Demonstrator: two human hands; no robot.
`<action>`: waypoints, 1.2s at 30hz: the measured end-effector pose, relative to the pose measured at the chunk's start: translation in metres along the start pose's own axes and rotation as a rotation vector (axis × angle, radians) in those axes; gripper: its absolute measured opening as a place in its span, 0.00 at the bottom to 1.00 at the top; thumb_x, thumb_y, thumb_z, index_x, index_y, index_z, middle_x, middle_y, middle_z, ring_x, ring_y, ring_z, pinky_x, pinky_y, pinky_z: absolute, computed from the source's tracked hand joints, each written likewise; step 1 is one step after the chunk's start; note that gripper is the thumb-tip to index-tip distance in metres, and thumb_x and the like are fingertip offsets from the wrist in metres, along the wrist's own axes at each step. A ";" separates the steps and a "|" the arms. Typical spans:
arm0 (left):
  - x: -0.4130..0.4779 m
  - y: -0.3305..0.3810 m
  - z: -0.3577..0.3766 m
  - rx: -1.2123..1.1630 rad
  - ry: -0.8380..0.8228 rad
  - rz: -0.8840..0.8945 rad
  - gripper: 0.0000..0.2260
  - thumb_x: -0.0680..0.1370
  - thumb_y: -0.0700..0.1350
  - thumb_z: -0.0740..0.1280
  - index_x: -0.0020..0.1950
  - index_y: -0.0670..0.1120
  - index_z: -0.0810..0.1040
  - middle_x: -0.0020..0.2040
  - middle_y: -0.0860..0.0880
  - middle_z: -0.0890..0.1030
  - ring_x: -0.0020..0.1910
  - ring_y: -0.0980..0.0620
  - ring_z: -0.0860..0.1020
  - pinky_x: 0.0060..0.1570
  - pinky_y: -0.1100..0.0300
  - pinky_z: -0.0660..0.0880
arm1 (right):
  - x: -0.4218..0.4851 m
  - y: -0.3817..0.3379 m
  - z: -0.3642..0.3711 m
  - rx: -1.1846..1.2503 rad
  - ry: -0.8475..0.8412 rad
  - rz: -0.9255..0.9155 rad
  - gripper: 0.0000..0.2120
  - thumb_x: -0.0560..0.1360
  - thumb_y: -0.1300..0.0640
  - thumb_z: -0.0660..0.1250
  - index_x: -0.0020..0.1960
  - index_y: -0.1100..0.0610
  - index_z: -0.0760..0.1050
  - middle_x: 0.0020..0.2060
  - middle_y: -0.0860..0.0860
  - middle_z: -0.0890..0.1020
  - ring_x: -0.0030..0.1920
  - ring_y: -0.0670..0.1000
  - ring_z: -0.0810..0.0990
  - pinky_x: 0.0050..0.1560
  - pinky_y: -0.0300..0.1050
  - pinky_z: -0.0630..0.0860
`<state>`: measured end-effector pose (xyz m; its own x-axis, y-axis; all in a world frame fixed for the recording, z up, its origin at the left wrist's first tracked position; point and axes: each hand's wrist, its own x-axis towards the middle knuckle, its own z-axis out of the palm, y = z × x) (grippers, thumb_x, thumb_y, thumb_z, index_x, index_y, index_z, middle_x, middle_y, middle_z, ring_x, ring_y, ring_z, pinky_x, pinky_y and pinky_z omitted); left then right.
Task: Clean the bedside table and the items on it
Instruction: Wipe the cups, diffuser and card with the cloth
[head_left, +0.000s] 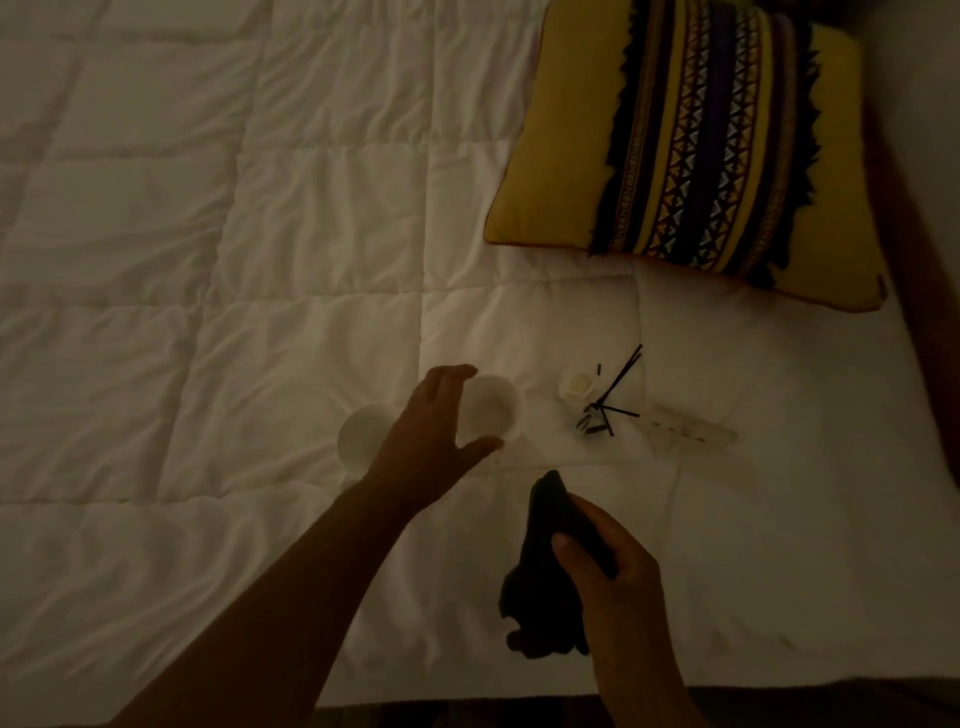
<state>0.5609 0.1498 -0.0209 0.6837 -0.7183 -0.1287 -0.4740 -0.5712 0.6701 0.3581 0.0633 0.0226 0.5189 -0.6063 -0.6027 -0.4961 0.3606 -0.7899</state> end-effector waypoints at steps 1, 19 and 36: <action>0.004 0.001 0.006 0.036 -0.052 0.005 0.39 0.69 0.57 0.74 0.73 0.53 0.58 0.71 0.51 0.64 0.65 0.54 0.68 0.62 0.57 0.69 | 0.002 -0.001 -0.003 0.005 0.001 -0.001 0.17 0.74 0.60 0.70 0.60 0.47 0.78 0.55 0.47 0.83 0.56 0.50 0.81 0.61 0.56 0.77; 0.013 0.016 -0.004 -0.153 -0.174 -0.316 0.47 0.61 0.67 0.73 0.75 0.53 0.59 0.66 0.55 0.68 0.57 0.56 0.70 0.53 0.59 0.71 | 0.013 -0.030 -0.005 -0.047 -0.026 -0.224 0.19 0.76 0.61 0.67 0.57 0.39 0.75 0.44 0.41 0.83 0.41 0.45 0.85 0.34 0.39 0.82; -0.047 0.071 -0.025 -0.932 0.246 -0.795 0.52 0.51 0.74 0.68 0.70 0.50 0.65 0.48 0.51 0.81 0.40 0.58 0.84 0.39 0.62 0.80 | -0.021 -0.040 0.082 -0.240 0.167 -0.557 0.21 0.76 0.46 0.60 0.70 0.40 0.67 0.57 0.38 0.67 0.53 0.51 0.79 0.41 0.49 0.83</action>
<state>0.5090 0.1531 0.0506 0.7337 -0.1529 -0.6621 0.6217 -0.2421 0.7449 0.4240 0.1196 0.0579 0.6385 -0.7667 -0.0670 -0.3349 -0.1984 -0.9211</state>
